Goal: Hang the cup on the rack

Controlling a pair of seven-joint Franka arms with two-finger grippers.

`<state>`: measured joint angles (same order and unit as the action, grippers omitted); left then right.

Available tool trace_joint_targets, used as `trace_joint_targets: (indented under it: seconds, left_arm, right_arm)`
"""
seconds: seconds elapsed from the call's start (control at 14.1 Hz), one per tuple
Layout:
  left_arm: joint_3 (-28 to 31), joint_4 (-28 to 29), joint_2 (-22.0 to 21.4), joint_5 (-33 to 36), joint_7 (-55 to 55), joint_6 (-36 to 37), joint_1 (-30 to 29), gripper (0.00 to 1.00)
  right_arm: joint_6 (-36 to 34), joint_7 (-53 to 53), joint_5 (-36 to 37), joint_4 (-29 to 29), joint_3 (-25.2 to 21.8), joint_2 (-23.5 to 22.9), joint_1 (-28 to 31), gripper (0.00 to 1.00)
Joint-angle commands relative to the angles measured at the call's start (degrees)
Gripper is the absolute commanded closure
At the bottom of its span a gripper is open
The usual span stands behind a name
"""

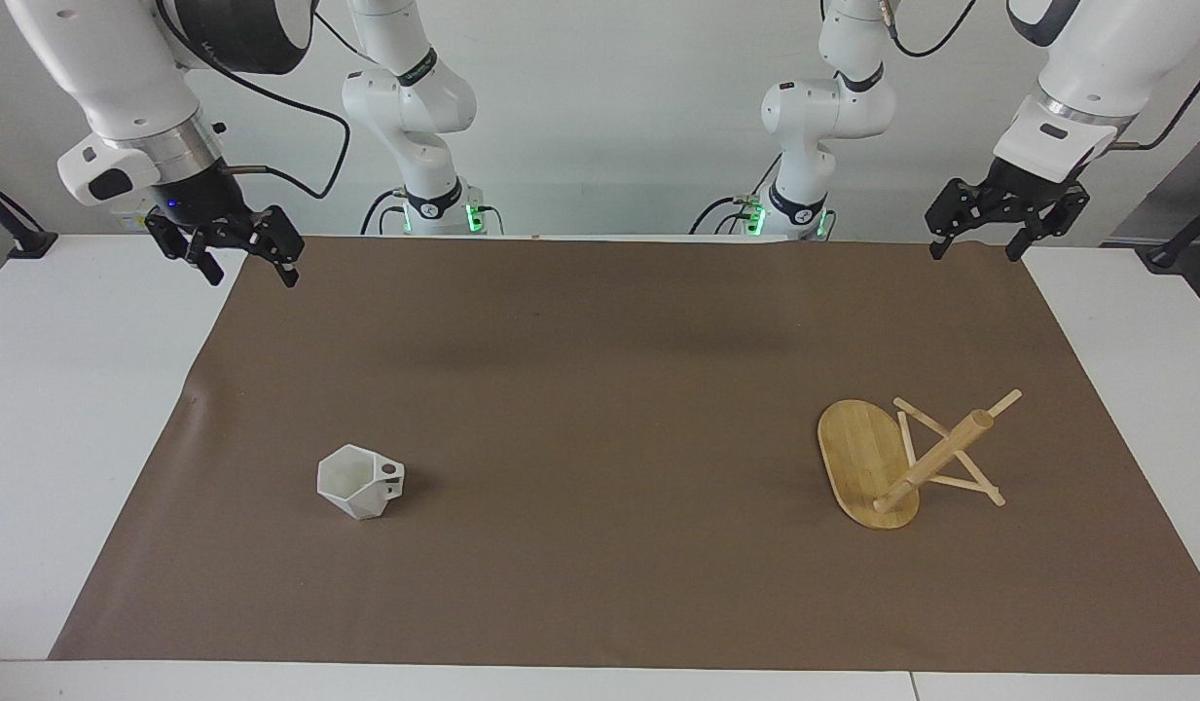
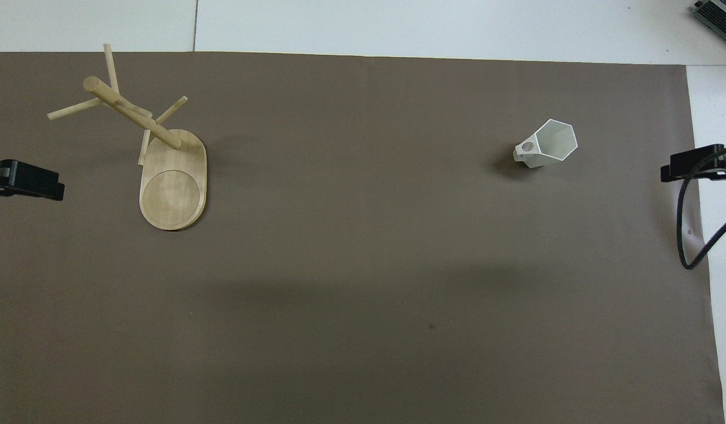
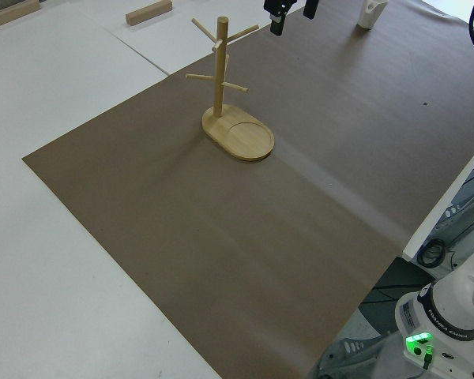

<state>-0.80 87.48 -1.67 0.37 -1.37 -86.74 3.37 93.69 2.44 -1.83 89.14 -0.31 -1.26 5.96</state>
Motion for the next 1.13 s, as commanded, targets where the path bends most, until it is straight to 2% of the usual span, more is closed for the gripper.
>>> trace_joint_targets:
  seconds: [0.0,0.71,1.06]
  left_arm:
    - [-0.34,1.55,-1.15,-0.46,0.40,-0.53,-0.65,0.00]
    - [-0.34,1.55,-1.15,-0.46,0.40,-0.53,-0.73,0.00]
    - [-0.34,1.55,-1.15,-0.46,0.40,-0.53,-0.73,0.00]
  right_arm:
    - [-0.26,1.25,0.16,1.74,0.22,1.61,0.72,0.00]
    - [0.88,3.45,0.42,2.09,-0.39,1.61,1.16,0.00]
    - [11.41,3.98,0.42,10.08,0.13,2.76,0.37,0.00]
